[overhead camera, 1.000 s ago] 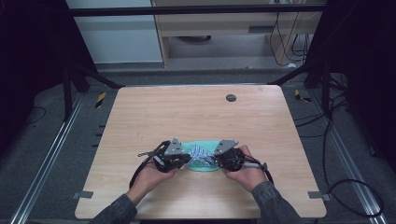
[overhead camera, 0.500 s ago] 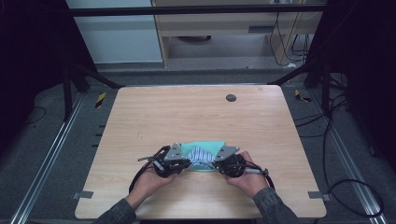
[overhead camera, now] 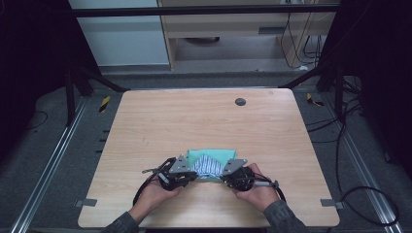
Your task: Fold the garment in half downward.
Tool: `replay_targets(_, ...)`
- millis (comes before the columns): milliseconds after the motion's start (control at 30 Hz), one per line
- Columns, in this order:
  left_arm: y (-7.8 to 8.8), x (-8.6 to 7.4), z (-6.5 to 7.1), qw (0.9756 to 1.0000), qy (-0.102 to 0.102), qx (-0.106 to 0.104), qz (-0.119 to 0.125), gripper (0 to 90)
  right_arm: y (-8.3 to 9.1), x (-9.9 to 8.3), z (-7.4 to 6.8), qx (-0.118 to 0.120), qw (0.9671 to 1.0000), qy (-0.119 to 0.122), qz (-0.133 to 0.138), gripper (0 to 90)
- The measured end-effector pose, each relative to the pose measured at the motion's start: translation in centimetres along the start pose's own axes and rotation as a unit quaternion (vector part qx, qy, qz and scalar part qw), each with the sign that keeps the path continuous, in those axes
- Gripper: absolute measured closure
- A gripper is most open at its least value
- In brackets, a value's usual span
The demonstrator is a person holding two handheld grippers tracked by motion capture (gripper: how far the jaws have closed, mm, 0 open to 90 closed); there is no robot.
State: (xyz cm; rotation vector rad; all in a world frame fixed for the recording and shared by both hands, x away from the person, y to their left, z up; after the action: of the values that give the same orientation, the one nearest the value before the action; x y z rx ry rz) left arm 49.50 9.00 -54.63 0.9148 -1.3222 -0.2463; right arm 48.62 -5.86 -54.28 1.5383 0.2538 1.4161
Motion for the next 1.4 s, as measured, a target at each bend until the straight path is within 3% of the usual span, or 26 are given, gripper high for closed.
replay_targets(333, 0.2, -0.6, 0.7, 0.9999, -0.002, -0.009, -0.007, 85.2, -0.2, -0.5, -0.8, 0.012, 0.9998, 0.002, -0.016, 85.2)
replay_targets(667, 0.7, -0.7, 1.7, 0.9998, -0.004, -0.019, -0.007, 84.6, 0.4, -0.7, -1.2, 0.007, 0.9996, 0.015, -0.022, 84.1)
replay_targets(733, 1.4, -0.5, 1.8, 0.9998, 0.000, -0.019, 0.005, 80.6, 0.6, -0.7, -1.5, 0.012, 0.9995, 0.016, -0.024, 78.6)
replay_targets(800, 1.9, -0.1, 1.8, 0.9998, -0.003, -0.012, 0.019, 72.8, 0.7, -0.6, -1.7, 0.013, 0.9996, 0.016, -0.020, 67.3)
replay_targets(933, 2.4, 1.0, 1.3, 0.9991, -0.003, -0.004, 0.042, 70.3, 1.0, -0.1, -1.6, 0.007, 0.9998, 0.008, -0.014, 55.3)
replay_targets(1033, 1.8, 1.1, 1.3, 0.9995, -0.009, -0.008, 0.031, 72.0, 0.8, 0.6, -1.6, 0.004, 0.9999, 0.007, -0.008, 52.3)
replay_targets(1200, 0.9, 0.4, 2.0, 0.9996, -0.022, -0.019, 0.005, 77.2, 0.5, 1.2, -2.0, 0.012, 0.9998, 0.018, -0.003, 56.3)
replay_targets(1233, 0.7, -0.3, 2.4, 0.9992, -0.030, -0.024, -0.013, 78.0, 0.3, 1.1, -2.6, 0.021, 0.9995, 0.023, -0.007, 59.0)
replay_targets(1400, 0.6, -1.0, 2.9, 0.9991, -0.025, -0.028, -0.019, 76.9, 0.0, 0.3, -3.5, 0.031, 0.9989, 0.029, -0.018, 60.6)
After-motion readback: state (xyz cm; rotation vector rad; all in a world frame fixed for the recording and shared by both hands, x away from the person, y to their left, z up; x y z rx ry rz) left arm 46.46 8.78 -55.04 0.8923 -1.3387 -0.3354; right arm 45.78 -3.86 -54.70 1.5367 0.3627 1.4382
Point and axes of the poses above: each handheld gripper's, and its own axes: y roughly backward along the jaws, x roughly out of its top, z roughly to its right, the point moved 9 cm from there along -y, roughly forward along the jaws, and after that the axes turned 1 degree about -x, right-handed, at the moved point
